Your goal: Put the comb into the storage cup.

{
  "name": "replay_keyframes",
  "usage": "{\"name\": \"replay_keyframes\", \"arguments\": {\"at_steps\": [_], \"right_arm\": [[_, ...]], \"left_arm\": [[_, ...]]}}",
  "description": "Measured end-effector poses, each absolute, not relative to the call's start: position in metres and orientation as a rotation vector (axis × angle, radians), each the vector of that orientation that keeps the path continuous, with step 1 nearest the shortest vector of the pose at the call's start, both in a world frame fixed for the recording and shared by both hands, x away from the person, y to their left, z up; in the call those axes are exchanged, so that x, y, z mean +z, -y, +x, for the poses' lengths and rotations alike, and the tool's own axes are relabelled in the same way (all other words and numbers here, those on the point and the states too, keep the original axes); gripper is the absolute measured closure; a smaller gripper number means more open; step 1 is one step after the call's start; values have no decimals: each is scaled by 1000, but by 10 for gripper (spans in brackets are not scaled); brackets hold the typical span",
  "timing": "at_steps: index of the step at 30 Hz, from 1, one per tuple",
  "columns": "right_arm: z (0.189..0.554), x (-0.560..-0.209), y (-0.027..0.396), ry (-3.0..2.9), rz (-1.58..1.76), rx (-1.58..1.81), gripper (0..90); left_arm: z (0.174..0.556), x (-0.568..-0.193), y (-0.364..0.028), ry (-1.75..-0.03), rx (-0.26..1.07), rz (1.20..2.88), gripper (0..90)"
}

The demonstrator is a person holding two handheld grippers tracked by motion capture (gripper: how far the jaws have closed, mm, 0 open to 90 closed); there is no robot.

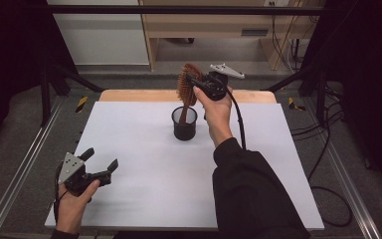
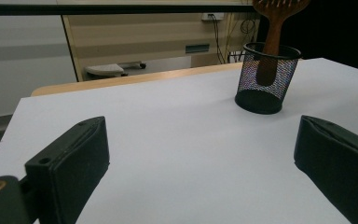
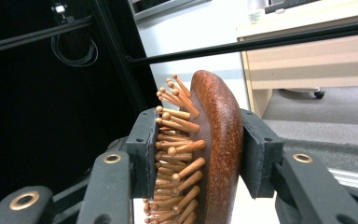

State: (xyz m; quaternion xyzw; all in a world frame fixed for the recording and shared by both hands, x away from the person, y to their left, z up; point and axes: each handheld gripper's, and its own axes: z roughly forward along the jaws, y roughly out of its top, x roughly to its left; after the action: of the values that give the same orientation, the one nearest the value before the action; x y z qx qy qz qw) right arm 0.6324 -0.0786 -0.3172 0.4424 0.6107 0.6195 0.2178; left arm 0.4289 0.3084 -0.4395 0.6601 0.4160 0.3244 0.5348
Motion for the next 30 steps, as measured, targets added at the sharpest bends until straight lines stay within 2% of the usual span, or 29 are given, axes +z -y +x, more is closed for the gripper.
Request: {"name": "replay_keyframes", "arguments": {"at_steps": [30], "right_arm": [[639,-341,72,-1727,1285,1695,534]], "left_arm": [[429,-439,-308,-989,765,1575,33]]}}
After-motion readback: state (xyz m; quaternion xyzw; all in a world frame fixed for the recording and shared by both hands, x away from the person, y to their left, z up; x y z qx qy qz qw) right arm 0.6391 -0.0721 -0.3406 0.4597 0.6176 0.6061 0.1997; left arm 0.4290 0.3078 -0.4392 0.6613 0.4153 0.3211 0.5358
